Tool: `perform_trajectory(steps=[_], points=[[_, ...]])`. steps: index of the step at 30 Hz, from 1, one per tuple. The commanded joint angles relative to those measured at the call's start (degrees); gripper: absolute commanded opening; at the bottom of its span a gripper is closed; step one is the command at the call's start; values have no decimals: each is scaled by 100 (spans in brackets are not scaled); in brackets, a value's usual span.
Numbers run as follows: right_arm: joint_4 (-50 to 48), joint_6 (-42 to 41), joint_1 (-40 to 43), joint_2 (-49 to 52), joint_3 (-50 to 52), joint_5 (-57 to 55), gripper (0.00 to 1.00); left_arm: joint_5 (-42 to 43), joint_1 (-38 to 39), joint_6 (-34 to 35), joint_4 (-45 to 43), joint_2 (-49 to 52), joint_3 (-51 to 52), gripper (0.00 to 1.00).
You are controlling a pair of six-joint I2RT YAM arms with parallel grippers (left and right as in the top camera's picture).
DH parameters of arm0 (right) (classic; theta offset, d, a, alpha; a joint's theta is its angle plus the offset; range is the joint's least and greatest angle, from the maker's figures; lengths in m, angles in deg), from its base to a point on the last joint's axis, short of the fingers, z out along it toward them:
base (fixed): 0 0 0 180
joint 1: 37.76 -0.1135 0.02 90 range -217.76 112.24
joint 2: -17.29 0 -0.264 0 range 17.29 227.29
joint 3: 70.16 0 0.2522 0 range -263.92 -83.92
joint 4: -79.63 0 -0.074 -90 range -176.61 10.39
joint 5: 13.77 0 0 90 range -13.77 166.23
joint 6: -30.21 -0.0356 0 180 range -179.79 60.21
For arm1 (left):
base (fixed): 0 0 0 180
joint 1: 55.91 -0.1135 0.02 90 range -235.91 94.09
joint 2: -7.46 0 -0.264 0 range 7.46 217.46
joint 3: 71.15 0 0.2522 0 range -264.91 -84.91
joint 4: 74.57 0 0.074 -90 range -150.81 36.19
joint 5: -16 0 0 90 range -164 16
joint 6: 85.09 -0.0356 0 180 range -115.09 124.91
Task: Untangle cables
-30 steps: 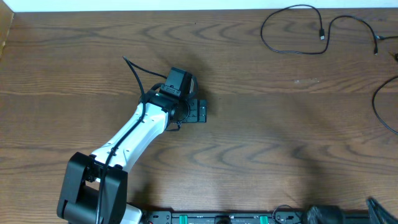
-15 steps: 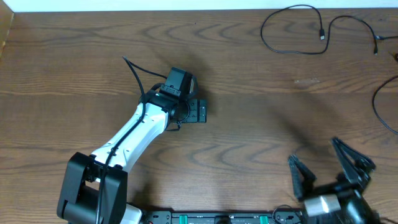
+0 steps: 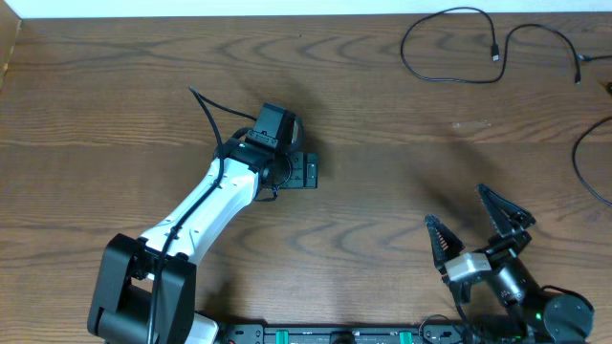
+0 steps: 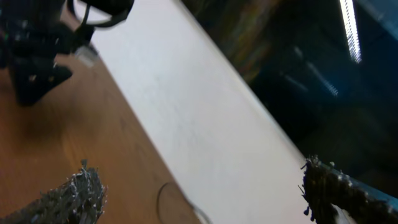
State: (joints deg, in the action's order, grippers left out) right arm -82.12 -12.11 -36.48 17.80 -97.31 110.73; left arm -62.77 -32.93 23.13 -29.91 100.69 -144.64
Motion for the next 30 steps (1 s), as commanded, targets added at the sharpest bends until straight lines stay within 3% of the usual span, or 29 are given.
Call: perform_trajectory(steps=[1,8,13,19,25,30], points=[[-146,-31,17,-20,326,-256,99,-57,-4,9,13,-76,-50,95],[-549,-87,20,-22,938,-654,99,-55,-4,9,13,-76,-50,95],[-605,-570,46,-22,1137,-1281,99,-57,-4,9,13,-76,-50,95],[-608,-1755,251,-22,1296,-1886,99,-57,-4,7,13,-76,-50,95],[-485,-3462,286,-22,1309,-3178,99,-57,-4,7,13,-76,-50,95],[4,-3630,286,-24,1309,-3379,99,-57,-4,9,13,-76,-50,95]])
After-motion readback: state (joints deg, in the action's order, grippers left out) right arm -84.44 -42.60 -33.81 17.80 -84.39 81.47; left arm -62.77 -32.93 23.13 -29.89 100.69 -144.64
